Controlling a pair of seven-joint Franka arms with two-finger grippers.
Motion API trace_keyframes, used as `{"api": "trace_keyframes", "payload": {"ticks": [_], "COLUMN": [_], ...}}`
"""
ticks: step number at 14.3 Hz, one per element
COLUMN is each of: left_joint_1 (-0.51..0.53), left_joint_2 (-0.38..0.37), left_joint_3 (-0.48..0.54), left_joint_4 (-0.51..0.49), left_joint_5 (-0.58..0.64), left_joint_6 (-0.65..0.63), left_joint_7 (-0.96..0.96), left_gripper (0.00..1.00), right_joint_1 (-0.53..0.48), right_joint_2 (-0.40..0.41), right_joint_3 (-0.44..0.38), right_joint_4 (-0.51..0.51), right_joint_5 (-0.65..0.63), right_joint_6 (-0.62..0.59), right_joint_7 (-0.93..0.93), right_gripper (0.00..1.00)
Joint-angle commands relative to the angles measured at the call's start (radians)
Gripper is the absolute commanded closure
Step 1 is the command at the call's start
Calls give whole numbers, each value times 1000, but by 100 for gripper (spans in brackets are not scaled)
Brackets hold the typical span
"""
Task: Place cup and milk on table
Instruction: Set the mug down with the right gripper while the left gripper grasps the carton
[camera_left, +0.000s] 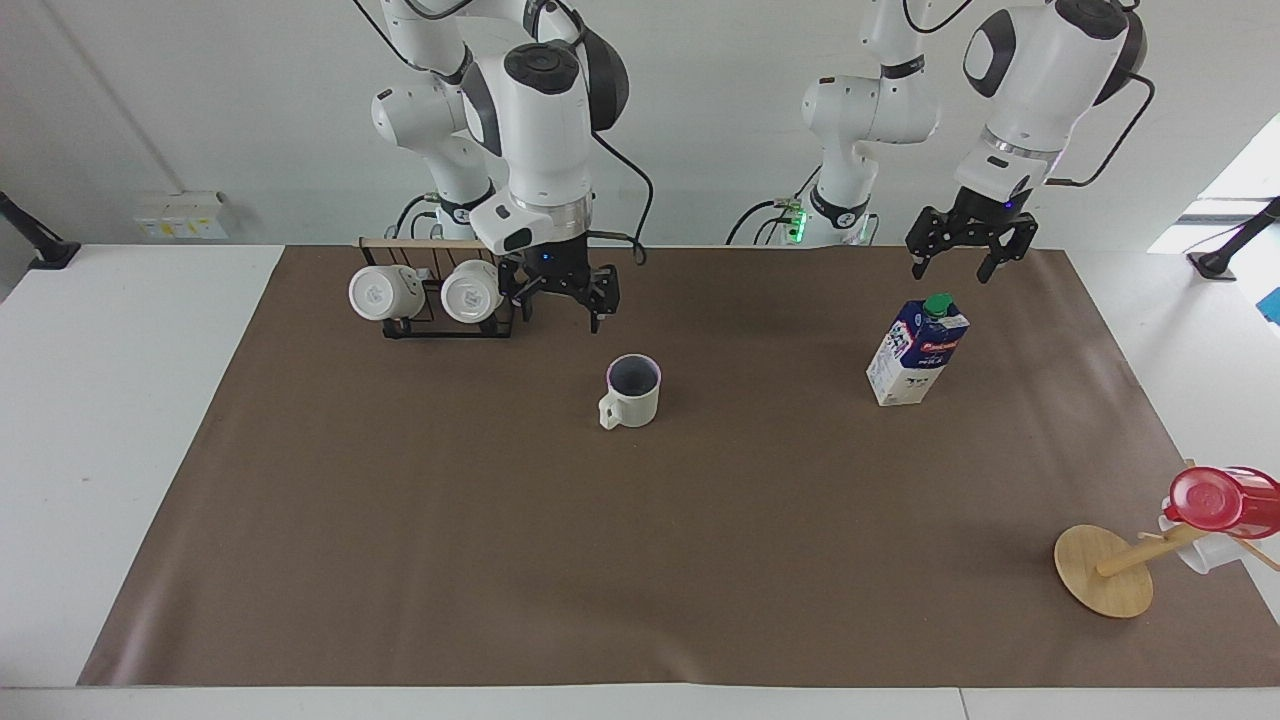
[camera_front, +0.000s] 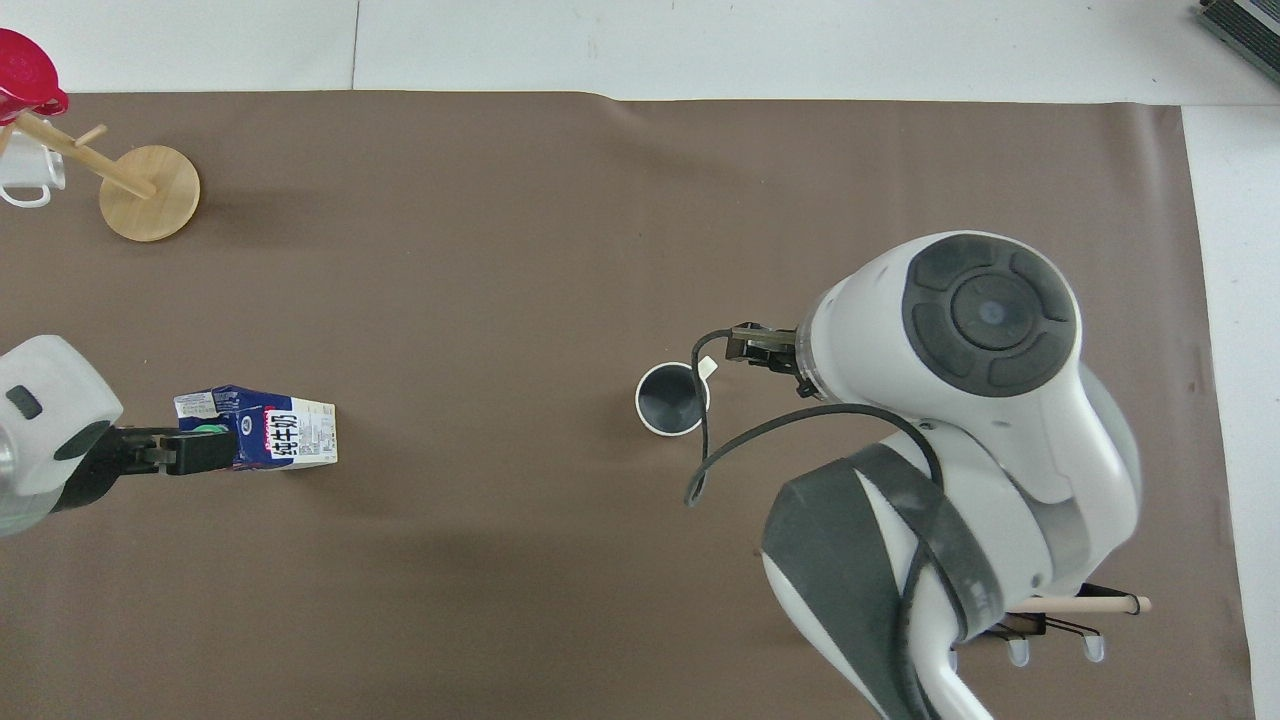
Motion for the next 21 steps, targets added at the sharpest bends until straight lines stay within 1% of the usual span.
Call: {"api": "trace_keyframes", "payload": {"ticks": [1, 3, 5, 7, 12, 17, 21], "left_joint_1": [-27, -27, -28, -27, -21, -11, -7], "left_joint_2": [-46, -46, -43, -32, 3, 45, 92], "left_joint_3": [14, 13, 13, 13, 13, 14, 14], "left_joint_4": [-63, -89, -108, -118, -125, -141, -160], "left_joint_5": [46, 70, 86, 87, 86, 87, 87], "left_joint_6": [56, 97, 125, 158, 209, 272, 340], "left_joint_7": [0, 1, 0, 1, 0, 0, 0], "left_gripper": [0, 0, 0, 0, 0, 0, 0], "right_joint_1": [-79, -134, -192, -255, -398, -438, -440], "right_joint_2": [-67, -100, -133, -145, -150, -139, -136], "right_joint_3": [9, 7, 6, 6, 4, -1, -4], "right_joint_4": [-21, -23, -23, -23, -14, 61, 181], "right_joint_5": [35, 35, 35, 35, 35, 35, 50], "right_joint_6": [-57, -118, -140, -195, -194, -216, -345], "right_joint_7": [-112, -183, -252, -321, -458, -512, -516], "right_gripper": [0, 0, 0, 0, 0, 0, 0]}}
